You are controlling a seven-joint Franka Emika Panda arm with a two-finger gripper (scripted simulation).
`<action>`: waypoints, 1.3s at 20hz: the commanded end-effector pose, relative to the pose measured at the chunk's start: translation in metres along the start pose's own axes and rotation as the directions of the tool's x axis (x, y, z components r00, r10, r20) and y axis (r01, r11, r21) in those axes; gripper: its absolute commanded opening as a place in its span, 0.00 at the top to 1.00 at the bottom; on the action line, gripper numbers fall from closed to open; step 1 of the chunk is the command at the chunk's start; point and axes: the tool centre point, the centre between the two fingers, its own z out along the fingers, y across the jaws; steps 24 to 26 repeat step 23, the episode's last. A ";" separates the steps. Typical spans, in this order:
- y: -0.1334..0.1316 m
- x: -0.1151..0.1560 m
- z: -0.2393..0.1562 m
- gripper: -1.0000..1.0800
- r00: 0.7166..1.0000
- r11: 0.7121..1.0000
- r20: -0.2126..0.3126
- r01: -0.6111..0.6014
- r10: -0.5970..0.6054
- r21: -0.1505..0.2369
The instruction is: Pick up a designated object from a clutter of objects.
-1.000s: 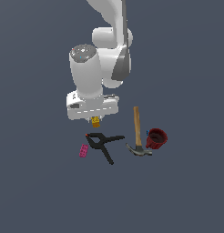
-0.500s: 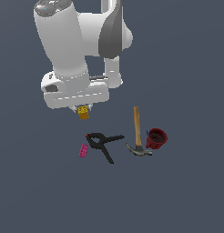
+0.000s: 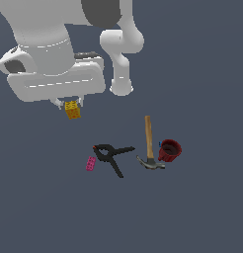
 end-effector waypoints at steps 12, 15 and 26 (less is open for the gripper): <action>0.031 0.018 -0.070 1.00 1.000 1.000 0.004 0.006 -0.006 0.001; 0.034 0.020 -0.077 1.00 1.000 1.000 0.004 0.007 -0.007 0.002; 0.038 0.022 -0.084 1.00 1.000 1.000 0.004 0.007 -0.007 0.002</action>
